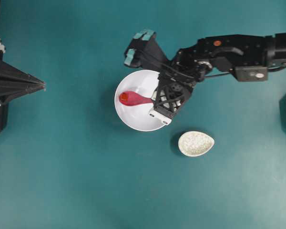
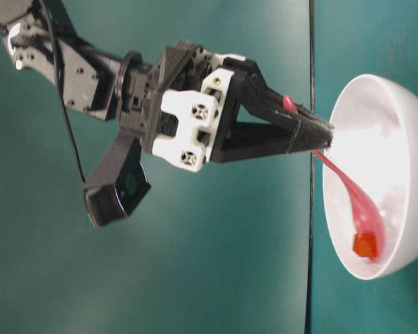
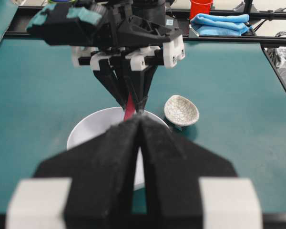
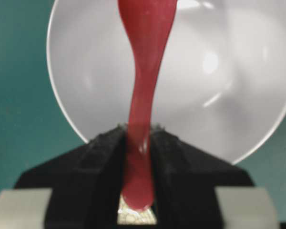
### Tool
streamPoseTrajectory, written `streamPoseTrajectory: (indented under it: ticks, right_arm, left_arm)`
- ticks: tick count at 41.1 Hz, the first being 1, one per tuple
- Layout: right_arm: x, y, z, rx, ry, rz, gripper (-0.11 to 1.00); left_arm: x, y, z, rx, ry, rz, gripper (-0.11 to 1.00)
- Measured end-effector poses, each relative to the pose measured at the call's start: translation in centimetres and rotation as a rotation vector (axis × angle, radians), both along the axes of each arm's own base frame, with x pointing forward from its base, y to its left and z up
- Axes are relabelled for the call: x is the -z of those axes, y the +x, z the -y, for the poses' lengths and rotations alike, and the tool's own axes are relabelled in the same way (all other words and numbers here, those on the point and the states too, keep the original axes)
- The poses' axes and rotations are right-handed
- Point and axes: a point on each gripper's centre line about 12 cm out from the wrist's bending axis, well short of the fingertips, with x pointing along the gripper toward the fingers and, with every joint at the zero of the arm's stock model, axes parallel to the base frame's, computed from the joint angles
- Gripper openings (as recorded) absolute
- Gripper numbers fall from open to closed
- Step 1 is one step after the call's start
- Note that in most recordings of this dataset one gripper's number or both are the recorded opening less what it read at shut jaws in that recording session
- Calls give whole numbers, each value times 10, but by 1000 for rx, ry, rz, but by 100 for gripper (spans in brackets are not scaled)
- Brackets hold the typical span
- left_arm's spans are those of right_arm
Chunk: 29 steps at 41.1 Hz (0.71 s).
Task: Grip the spoon and scoop the red block from the bowl with right arm.
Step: 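Scoop the red cube with the spoon and lift it out, then hold the spoon with the red cube raised above the bowl rim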
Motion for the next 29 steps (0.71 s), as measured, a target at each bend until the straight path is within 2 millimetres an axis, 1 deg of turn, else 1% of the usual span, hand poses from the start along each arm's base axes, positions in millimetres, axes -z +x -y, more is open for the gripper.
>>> streamPoseTrajectory:
  ticks: [6, 11, 16, 19, 29]
  right_arm:
    - [1, -12, -1, 22, -13, 47, 22]
    - [3, -27, -4, 36, -29, 97, 22]
    - [-2, -42, -7, 48, -48, 171, 22]
    - [-10, -49, -7, 60, -58, 225, 22]
    - [-59, -64, -8, 71, -74, 385, 22]
  left_arm:
    - [0, 0, 0, 0, 2, 0, 0]
    - [0, 0, 0, 0, 0, 0, 0]
    - [0, 0, 0, 0, 2, 0, 0]
    - [0, 0, 0, 0, 0, -2, 0]
    - [-1, 0, 0, 0, 2, 2, 0]
